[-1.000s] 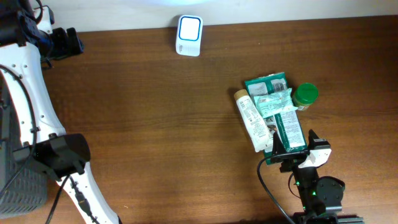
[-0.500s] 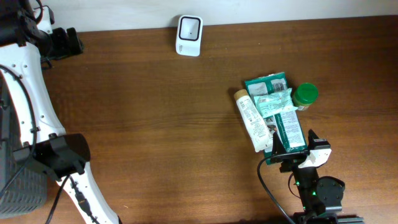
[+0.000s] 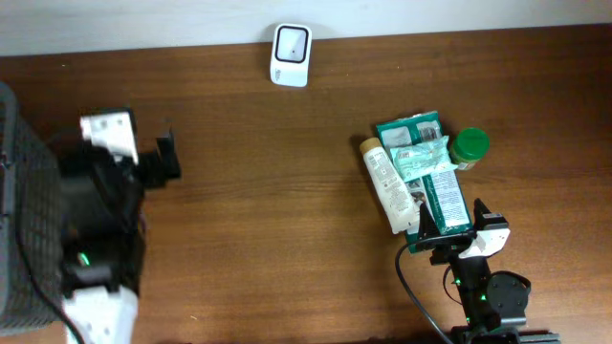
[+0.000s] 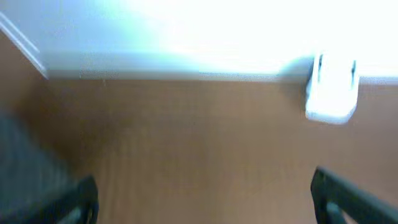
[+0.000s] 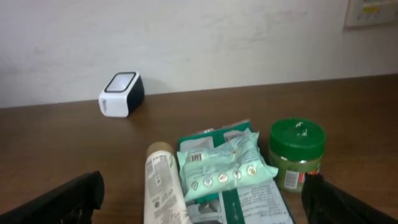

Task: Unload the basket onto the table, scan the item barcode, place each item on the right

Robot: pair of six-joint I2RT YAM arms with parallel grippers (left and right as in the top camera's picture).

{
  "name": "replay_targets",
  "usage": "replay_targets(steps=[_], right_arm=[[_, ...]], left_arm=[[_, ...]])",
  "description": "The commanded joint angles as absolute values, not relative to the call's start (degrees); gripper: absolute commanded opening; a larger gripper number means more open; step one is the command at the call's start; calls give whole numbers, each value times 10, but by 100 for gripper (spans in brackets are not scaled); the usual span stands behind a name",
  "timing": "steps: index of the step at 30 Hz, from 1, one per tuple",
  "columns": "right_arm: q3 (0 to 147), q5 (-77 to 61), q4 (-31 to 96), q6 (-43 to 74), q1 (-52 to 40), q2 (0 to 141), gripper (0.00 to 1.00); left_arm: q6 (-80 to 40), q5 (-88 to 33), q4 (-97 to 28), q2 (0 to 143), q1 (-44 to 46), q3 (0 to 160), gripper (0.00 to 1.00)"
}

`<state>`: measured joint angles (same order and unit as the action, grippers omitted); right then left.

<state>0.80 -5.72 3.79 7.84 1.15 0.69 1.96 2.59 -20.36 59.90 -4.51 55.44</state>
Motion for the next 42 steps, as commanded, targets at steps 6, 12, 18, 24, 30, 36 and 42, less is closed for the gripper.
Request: replay_targets(steps=[6,12,18,24,30,36,42], right_arm=[[3,-64,39,84,15,2,99],[3,-64,39,84,15,2,98],[3,-64,39,84,15,2,98],[3,-64,39,84,15,2,98],[3,-64,39,84,15,2,98],[3,-64,39,84,15,2,98],[3,-65,39,84,15,4,98]], left_arm=[[68,23,137,232,-46,79,99],[70,24,88,121,-45,5,99],[70,24,-46,44,-45,5,99],[70,23,-46,3,-22,5,99],[70,24,-46,3,-22,5,99],[70,24,-46,3,-22,5,99],[70,24,-46,3,-22,5,99]])
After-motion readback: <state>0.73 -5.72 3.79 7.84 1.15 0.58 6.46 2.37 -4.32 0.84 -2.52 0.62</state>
